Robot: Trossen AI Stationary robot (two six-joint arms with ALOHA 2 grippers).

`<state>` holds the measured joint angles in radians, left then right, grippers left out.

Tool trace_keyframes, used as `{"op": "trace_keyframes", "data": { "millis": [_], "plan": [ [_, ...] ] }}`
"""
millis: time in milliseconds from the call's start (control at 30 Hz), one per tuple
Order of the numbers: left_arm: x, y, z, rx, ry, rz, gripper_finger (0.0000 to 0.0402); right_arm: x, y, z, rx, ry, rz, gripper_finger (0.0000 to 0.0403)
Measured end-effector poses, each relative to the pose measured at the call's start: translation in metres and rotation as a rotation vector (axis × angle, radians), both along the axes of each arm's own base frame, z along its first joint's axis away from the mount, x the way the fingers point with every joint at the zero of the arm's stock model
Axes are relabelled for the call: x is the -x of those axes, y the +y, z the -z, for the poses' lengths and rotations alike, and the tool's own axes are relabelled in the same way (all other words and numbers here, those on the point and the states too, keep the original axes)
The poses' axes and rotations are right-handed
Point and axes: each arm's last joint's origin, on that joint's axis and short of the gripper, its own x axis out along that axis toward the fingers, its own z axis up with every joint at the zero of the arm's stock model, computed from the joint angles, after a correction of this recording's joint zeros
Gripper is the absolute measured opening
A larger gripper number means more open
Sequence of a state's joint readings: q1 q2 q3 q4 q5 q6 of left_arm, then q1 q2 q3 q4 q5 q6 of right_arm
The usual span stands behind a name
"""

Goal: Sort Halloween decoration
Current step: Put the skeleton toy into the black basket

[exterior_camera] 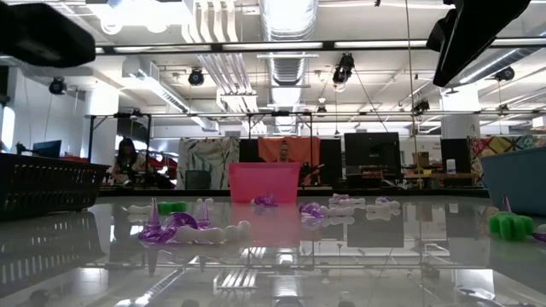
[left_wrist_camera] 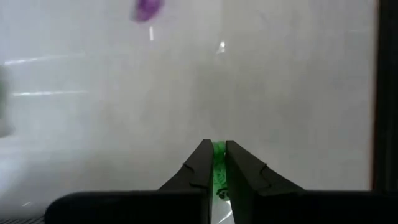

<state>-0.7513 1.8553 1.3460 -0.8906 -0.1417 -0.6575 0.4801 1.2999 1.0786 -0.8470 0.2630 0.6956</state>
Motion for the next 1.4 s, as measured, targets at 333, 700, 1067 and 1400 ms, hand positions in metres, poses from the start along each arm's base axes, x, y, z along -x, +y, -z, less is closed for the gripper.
{"op": "trace_keyframes", "data": {
  "millis": [333,700,1067,1400],
  "plan": [
    [0.017,0.047,-0.052,-0.061,0.037,0.018,0.0006,0.0,0.0,0.0,0.0,0.0,0.001,0.0141],
    [0.031,0.099,-0.047,-0.194,0.166,0.103,0.0006,0.0,0.0,0.0,0.0,0.0,0.001,0.0141],
    [0.043,0.133,-0.007,-0.201,0.199,0.137,0.0006,0.0,0.0,0.0,-0.001,-0.001,0.003,0.0141],
    [0.06,0.148,0.004,-0.178,0.148,0.125,0.0006,-0.002,0.001,-0.001,-0.011,-0.021,0.004,0.0141]
  ]
}}
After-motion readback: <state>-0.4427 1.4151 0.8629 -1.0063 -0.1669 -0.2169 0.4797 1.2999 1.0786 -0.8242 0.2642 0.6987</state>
